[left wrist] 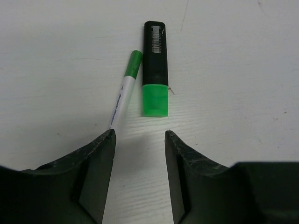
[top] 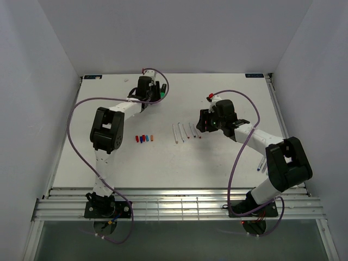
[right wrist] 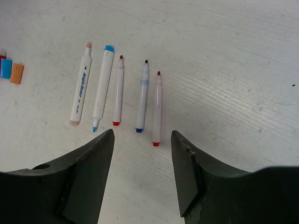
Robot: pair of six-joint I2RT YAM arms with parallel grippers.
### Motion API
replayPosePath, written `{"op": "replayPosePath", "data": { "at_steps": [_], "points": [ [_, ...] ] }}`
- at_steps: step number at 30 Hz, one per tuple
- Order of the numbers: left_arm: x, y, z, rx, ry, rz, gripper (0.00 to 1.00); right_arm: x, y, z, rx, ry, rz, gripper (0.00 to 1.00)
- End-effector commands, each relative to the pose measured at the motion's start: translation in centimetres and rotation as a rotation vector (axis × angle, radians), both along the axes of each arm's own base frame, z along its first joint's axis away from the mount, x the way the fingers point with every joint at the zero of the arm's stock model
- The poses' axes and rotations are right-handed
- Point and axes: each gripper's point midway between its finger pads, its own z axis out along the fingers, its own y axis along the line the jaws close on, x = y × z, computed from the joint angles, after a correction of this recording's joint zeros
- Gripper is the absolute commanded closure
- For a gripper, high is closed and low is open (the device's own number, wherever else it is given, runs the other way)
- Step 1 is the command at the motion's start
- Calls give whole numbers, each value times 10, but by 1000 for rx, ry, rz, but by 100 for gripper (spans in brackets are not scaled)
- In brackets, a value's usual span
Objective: Open the pen caps
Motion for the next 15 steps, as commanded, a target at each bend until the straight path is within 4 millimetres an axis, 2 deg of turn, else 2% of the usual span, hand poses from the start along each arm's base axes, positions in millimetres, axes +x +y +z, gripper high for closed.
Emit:
{"op": "replayPosePath", "data": {
  "at_steps": [1, 2, 3, 9, 15],
  "points": [
    [10, 35, 80, -36, -167, 73, 44, 2, 4, 13, 22, -46, 19, 42],
    [7, 39, 75, -35, -153, 73, 44, 2, 5, 15, 25, -50, 21, 42],
    [6, 43, 78, -26, -164, 61, 44, 1, 4, 15, 25, -50, 21, 42],
    [2, 45, 62, 36, -146, 21, 44, 0, 5, 17, 35, -55, 25, 42],
    [1, 39, 41, 43, -121, -28, 46, -1, 6, 19, 37, -61, 29, 42]
  ]
}}
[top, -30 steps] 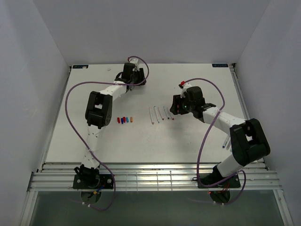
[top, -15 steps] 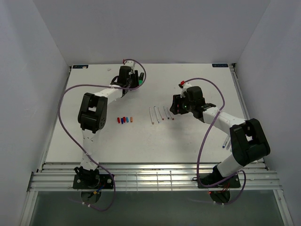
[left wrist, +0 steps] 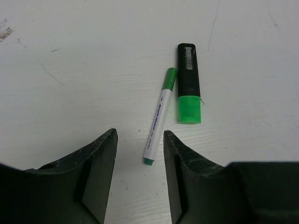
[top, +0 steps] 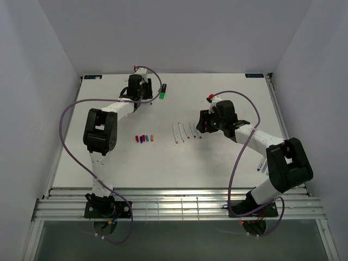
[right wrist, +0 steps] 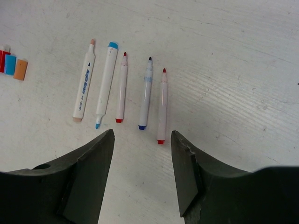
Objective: Open the pen caps
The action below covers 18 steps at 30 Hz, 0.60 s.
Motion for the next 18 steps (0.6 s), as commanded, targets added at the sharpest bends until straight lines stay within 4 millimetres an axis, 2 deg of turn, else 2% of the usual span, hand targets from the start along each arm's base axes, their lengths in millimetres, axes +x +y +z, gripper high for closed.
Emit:
{"op": "replayPosePath", "data": {
  "at_steps": [1, 2, 8, 18],
  "points": [
    [1, -10, 8, 2, -28, -53, 46, 3, 5, 19, 28, -62, 18, 42],
    [1, -14, 0, -4, -14, -78, 46, 3, 4, 19, 28, -62, 17, 42],
    [1, -19, -13, -9, 10, -100, 47, 3, 5, 19, 28, -66, 20, 42],
    [6, -16, -34, 12, 64, -81, 48, 4, 6, 21, 34, -72, 25, 42]
  ]
}}
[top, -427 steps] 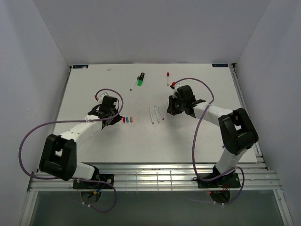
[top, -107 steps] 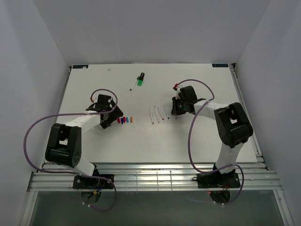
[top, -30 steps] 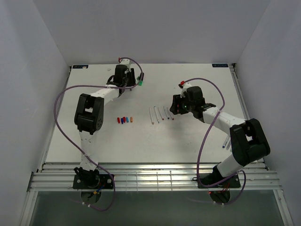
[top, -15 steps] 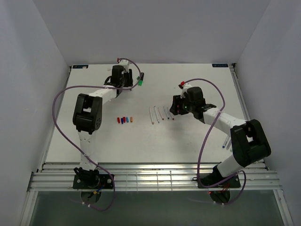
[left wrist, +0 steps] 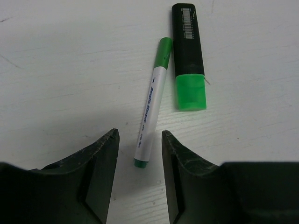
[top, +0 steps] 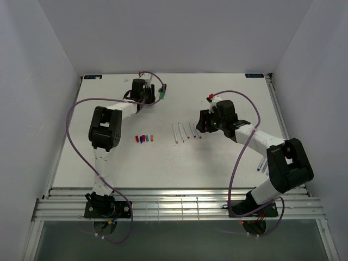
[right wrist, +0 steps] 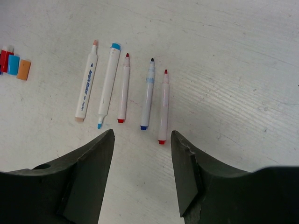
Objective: Open the pen caps
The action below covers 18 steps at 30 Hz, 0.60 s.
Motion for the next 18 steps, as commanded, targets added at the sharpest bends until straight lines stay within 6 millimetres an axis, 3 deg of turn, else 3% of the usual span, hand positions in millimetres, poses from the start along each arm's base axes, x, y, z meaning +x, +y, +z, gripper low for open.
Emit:
{"op": "replayPosePath", "data": {
  "at_steps": [1, 8, 18],
  "points": [
    [7, -2, 8, 10, -7, -11, 48, 5, 5, 18, 27, -68, 17, 42],
    [6, -5, -6, 8, 22, -19, 51, 5, 5, 19, 30, -71, 19, 42],
    [-1, 3, -15, 33, 67, 13, 70, 6, 3, 20, 23, -84, 9, 42]
  ]
}}
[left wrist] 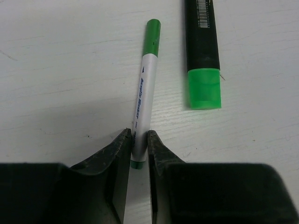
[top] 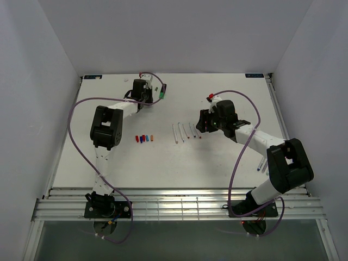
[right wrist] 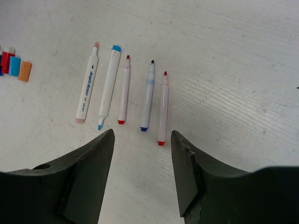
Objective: Open the pen caps
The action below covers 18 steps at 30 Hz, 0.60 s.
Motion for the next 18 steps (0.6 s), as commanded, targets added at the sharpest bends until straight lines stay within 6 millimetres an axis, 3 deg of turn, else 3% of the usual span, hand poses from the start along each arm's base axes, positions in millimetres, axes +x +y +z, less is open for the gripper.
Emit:
{"op": "replayPosePath", "data": {
  "at_steps": [1, 4, 8, 10, 12, 13, 14, 17, 18],
  "points": [
    [-5, 1, 3, 8, 16, 7, 73, 4, 2, 20, 21, -80, 8, 42],
    [-9, 9, -8, 28, 36, 44, 78, 4, 2, 21, 25, -81, 8, 42],
    [-11, 18, -15, 35, 52, 112, 99, 4, 3, 22, 30, -82, 11, 42],
    [-17, 29, -20, 59, 75, 166, 100, 3, 4, 20, 33, -71, 15, 42],
    [-12, 31, 4, 39, 1, 186, 100, 2, 6, 22, 43, -66, 19, 43],
    [-18, 36, 5, 46, -2, 199, 100, 1, 7, 25, 50, -65, 21, 43],
    [-16, 42, 34, 28, -59, 245, 100, 1, 8, 28, 59, -66, 20, 43],
    [-21, 41, 71, -41, -122, 252, 100, -2, 10, 32, 70, -54, 28, 42],
    [-22, 38, 105, -91, -180, 248, 100, 0, 13, 39, 81, -58, 31, 43]
  ]
}}
